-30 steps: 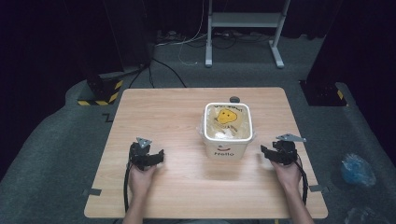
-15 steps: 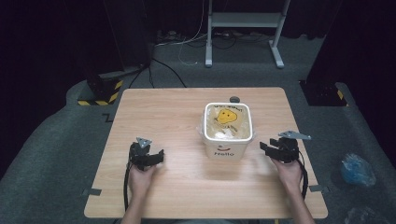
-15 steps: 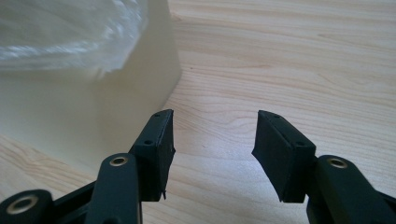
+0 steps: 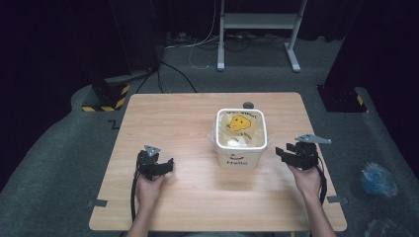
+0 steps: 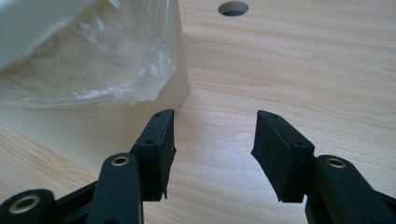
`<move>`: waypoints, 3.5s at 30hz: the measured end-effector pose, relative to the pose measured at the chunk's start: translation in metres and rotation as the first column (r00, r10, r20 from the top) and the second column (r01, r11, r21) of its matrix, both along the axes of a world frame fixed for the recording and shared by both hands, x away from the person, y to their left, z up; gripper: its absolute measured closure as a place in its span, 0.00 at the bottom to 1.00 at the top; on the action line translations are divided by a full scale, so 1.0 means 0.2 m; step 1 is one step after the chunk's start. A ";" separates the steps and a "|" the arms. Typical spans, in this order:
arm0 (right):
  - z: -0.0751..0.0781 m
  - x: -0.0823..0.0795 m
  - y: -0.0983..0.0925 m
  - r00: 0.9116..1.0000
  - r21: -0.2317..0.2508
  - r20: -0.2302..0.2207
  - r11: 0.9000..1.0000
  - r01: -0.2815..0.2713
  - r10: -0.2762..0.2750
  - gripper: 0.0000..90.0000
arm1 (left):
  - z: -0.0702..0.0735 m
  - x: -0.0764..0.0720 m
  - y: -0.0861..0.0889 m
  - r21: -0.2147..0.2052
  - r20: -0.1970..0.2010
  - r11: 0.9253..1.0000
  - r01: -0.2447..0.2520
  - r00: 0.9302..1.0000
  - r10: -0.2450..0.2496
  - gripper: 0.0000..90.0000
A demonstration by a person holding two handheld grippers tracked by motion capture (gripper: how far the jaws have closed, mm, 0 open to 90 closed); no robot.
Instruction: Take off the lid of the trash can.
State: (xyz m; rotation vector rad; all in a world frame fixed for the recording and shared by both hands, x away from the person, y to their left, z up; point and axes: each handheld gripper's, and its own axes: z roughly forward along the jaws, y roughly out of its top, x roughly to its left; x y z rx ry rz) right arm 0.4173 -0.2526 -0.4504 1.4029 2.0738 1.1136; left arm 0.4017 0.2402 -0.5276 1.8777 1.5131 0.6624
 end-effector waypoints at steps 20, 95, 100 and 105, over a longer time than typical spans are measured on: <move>0.20 -0.03 0.04 0.996 0.006 0.087 1.000 -0.013 0.012 0.58 | 0.00 0.00 0.00 0.002 0.000 1.000 0.003 1.000 -0.003 0.22; 0.41 0.31 0.33 0.992 -0.079 0.122 0.997 -0.023 0.032 0.67 | 0.00 0.00 0.00 0.005 0.000 1.000 0.002 1.000 -0.002 0.22; 0.39 0.34 0.35 0.993 -0.087 0.115 0.996 -0.015 0.025 0.67 | 0.00 0.00 0.00 0.005 0.000 1.000 0.002 1.000 -0.002 0.22; 0.38 0.36 0.36 0.994 -0.088 0.106 0.996 -0.009 0.019 0.67 | 0.00 0.00 0.00 0.004 0.000 1.000 0.002 1.000 -0.002 0.22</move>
